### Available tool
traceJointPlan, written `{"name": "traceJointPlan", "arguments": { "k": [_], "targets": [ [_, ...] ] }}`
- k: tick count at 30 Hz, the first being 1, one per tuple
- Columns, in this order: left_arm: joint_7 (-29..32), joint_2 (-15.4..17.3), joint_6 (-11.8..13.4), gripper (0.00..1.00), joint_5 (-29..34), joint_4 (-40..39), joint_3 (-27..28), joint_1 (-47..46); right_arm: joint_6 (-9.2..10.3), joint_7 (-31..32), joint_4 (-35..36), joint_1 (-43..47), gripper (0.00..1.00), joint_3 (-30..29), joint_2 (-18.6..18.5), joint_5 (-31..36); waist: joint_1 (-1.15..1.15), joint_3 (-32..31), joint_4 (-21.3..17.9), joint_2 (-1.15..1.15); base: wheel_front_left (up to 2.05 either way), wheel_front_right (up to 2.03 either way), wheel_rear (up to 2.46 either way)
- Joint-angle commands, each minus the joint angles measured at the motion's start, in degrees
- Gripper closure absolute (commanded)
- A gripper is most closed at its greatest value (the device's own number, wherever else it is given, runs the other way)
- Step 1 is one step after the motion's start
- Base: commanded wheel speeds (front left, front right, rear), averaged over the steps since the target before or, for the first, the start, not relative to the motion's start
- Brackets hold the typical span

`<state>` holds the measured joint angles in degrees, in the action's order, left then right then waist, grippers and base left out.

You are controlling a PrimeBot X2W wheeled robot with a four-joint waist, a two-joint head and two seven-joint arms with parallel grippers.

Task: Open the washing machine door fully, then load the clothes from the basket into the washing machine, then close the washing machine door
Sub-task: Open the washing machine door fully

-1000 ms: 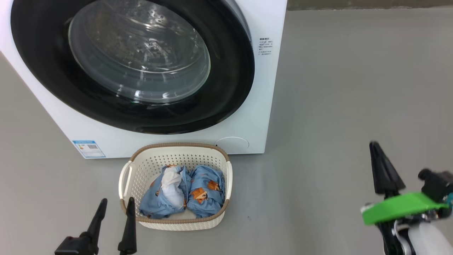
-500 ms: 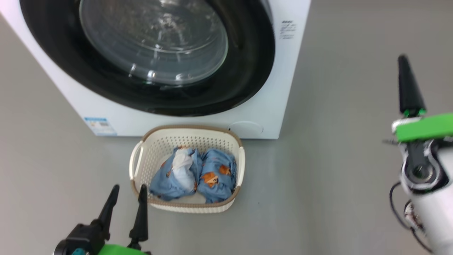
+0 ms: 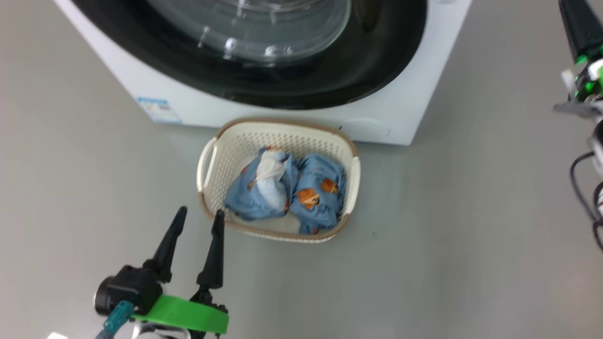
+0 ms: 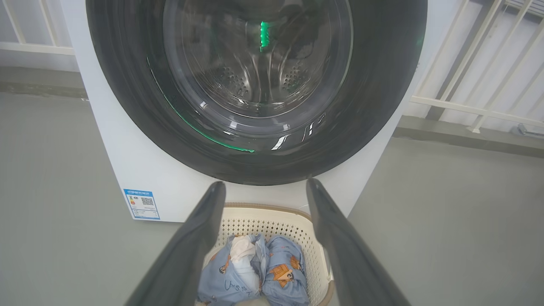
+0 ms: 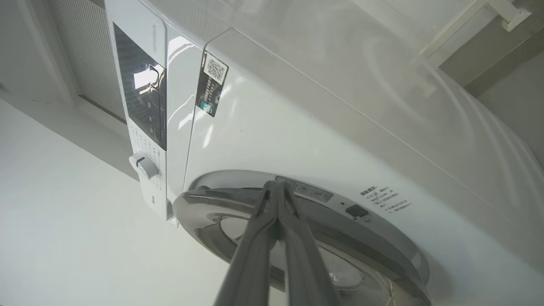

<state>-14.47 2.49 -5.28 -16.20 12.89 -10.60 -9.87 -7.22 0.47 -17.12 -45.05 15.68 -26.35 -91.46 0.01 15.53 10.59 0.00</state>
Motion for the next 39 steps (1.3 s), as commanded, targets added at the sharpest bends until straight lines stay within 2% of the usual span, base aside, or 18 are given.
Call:
{"name": "traceJointPlan", "arguments": {
  "k": [1, 12, 19, 25, 39],
  "targets": [
    [-0.5, 0.4, 0.4, 0.0, -0.7, -1.8, 1.4, -1.8, -0.26, 1.3, 1.2, -1.1, 1.0, 0.1, -0.6, -1.2, -0.01, 3.4, 3.1, 0.0, 0.0, 0.0, 0.0],
    [-0.5, 0.4, 1.0, 0.0, -1.7, -2.5, -1.7, -5.3, -0.26, 21.6, -2.9, -8.2, 1.0, -4.4, -1.0, -7.7, -0.01, 8.3, 5.4, 0.0, 0.0, 0.0, 0.0],
    [-0.5, 0.4, 1.3, 0.0, -2.3, -3.1, -4.2, -7.5, -0.26, 29.3, -5.4, -13.4, 1.0, -7.1, -0.7, -7.8, -0.01, 11.5, 6.5, 0.0, 0.0, 0.0, 0.0],
    [-0.5, 0.4, 1.9, 0.0, -3.3, -3.9, -5.9, -9.3, -0.26, 33.3, -7.0, -17.6, 1.0, -7.4, -0.5, -5.7, -0.01, 14.2, 7.5, 0.0, 0.0, 0.0, 0.0],
    [-0.5, 0.4, 3.1, 0.0, -5.7, -4.6, -8.5, -11.1, -0.26, 36.4, -8.5, -23.7, 1.0, -7.2, 0.8, -1.5, -0.01, 17.3, 9.6, 0.0, 0.0, 0.0, 0.0]
  ]
}}
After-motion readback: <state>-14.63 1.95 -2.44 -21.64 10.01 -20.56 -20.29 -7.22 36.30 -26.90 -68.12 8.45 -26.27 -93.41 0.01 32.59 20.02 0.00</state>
